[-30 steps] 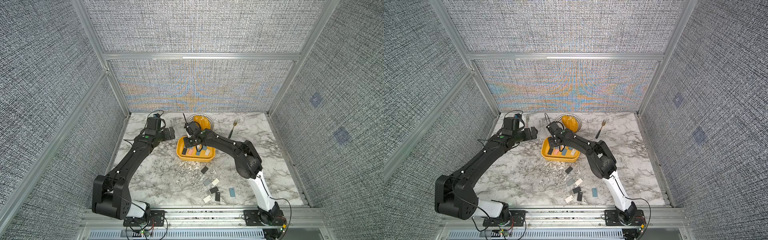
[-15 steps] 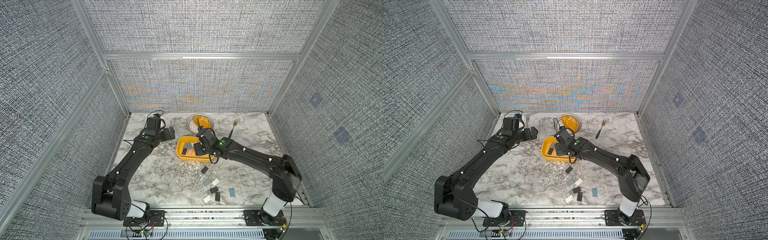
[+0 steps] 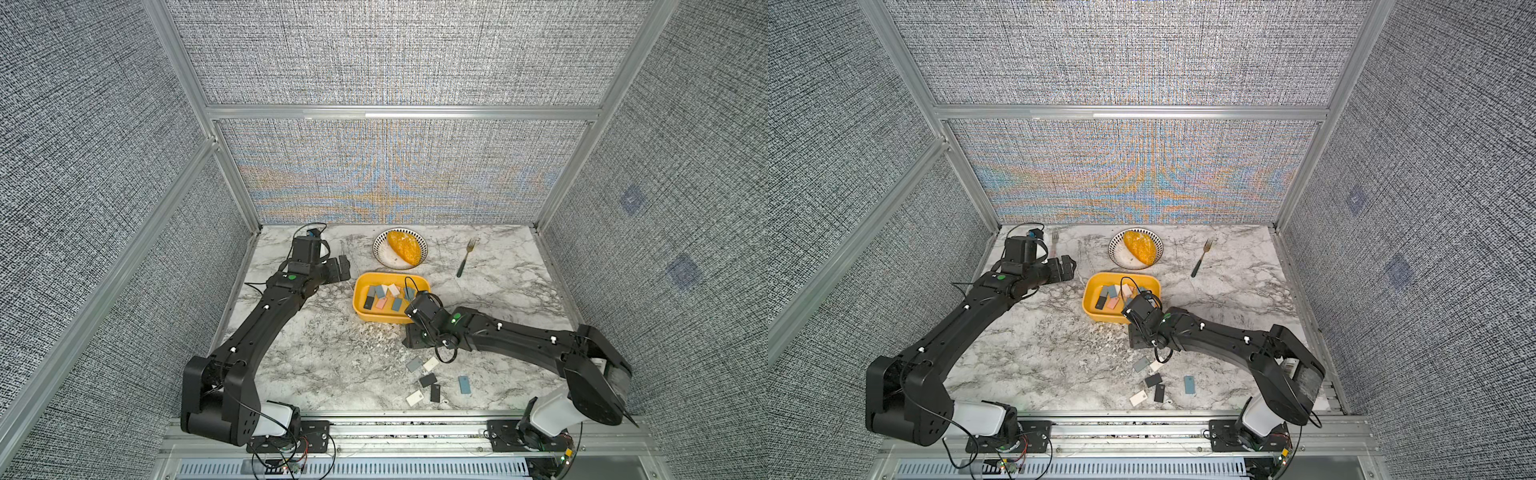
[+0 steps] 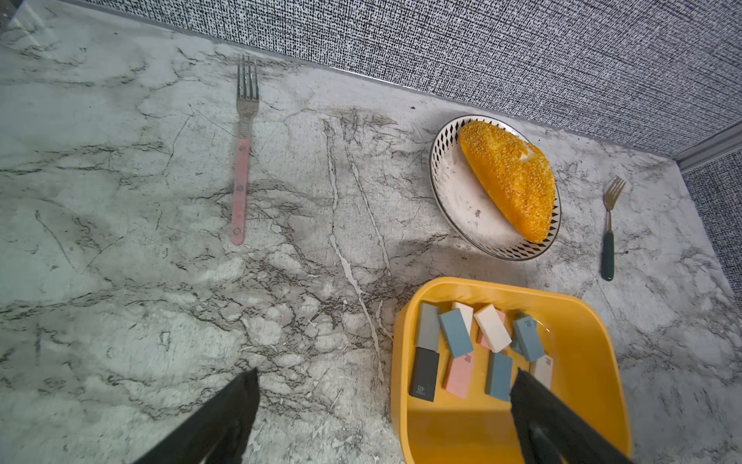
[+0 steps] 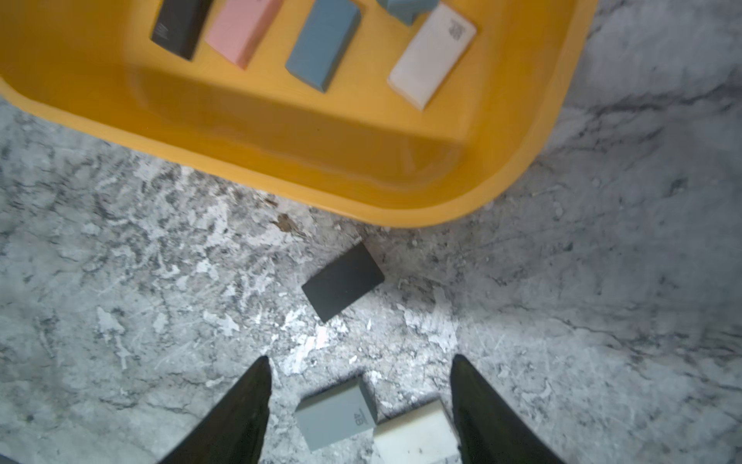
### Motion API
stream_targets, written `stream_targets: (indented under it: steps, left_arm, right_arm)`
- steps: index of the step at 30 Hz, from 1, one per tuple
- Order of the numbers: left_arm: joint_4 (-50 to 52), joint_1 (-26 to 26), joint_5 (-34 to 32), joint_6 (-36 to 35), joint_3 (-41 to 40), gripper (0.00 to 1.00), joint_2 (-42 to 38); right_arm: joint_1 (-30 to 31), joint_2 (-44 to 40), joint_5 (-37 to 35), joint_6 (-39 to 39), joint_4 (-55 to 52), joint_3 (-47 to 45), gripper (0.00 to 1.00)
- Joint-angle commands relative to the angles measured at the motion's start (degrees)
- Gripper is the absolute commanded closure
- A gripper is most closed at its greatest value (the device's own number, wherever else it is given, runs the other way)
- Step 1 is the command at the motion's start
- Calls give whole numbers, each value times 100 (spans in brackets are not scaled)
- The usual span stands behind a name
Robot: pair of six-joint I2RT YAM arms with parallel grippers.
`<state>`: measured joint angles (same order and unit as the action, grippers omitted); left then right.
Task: Put the eraser in the storage box
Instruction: Pick up the eraser from the center of the board.
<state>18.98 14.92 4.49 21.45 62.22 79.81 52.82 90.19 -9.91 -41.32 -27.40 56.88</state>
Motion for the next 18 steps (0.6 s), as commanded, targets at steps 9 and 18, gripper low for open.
stream_targets:
  steps: [9,18]
  left_arm:
    - [-167,-6,34,35,-25,0,-74]
    - [-167,-4,19,19,-34,0,-84]
  right_arm:
    - [-17,606,547,-4,694,-2,29]
    - [-80,937,631,106,837,97,29]
